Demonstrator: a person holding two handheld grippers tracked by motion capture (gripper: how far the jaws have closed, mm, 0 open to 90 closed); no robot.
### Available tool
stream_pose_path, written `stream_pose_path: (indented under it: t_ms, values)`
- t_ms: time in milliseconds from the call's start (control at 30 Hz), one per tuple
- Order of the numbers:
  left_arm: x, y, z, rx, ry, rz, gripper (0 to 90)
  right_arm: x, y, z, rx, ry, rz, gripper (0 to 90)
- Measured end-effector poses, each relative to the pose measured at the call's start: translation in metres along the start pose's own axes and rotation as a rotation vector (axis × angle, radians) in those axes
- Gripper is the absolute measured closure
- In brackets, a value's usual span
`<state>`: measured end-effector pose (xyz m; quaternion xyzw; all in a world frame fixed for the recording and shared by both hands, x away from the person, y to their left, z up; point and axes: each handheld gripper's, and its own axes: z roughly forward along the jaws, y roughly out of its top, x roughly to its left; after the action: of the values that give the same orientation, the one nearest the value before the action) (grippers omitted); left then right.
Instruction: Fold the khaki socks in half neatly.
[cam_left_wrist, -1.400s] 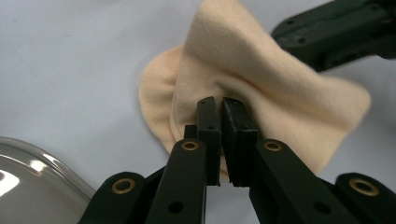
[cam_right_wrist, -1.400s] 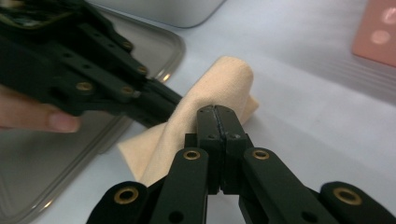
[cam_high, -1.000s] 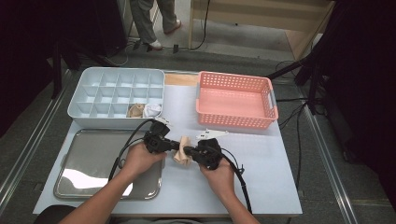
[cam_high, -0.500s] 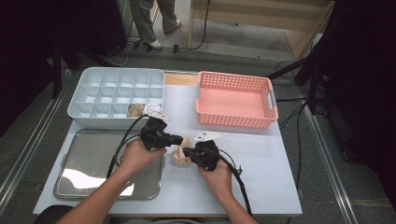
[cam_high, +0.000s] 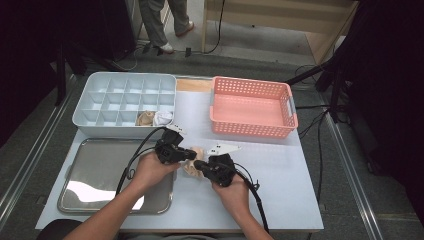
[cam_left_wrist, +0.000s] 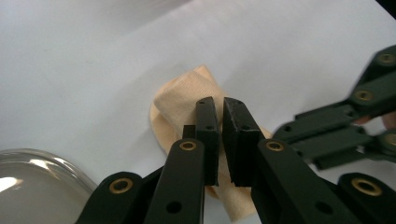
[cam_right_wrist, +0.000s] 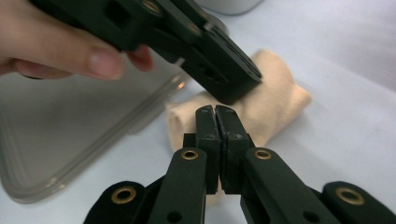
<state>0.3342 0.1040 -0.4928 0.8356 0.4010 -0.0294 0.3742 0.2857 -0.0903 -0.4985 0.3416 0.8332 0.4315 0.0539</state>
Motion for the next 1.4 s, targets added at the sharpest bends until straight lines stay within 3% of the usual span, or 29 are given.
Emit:
stream_pose_path:
  t_ms: [267, 500, 600, 667, 933, 1167, 1267, 1400]
  values:
    - [0.004, -0.003, 0.002, -0.002, -0.005, 0.000, 84.0, 0.003, -0.009, 0.009, 0.016, -0.010, -0.022, 90.0]
    - [0.005, -0.003, 0.002, -0.017, 0.009, 0.013, 75.2, 0.003, -0.014, 0.008, 0.012, -0.014, -0.022, 89.4]
    - [0.007, -0.002, 0.003, -0.033, 0.035, 0.008, 62.1, 0.003, -0.016, 0.009, 0.011, -0.013, -0.025, 89.5]
    - [0.008, -0.002, 0.004, -0.028, 0.030, -0.003, 54.0, 0.003, -0.016, 0.009, 0.013, -0.012, -0.026, 89.5]
    - [0.016, -0.003, 0.016, 0.009, -0.028, -0.065, 42.8, 0.002, -0.018, 0.007, 0.016, -0.014, -0.026, 89.4]
    - [0.015, -0.004, 0.019, 0.019, -0.033, -0.050, 45.4, 0.003, -0.020, 0.005, 0.028, -0.020, -0.035, 89.3]
    - [0.013, -0.005, 0.022, 0.026, -0.068, -0.070, 56.5, 0.003, -0.021, 0.004, 0.033, -0.022, -0.036, 89.3]
    - [0.013, -0.005, 0.023, 0.037, -0.098, -0.081, 62.7, 0.002, -0.021, 0.005, 0.033, -0.017, -0.038, 89.5]
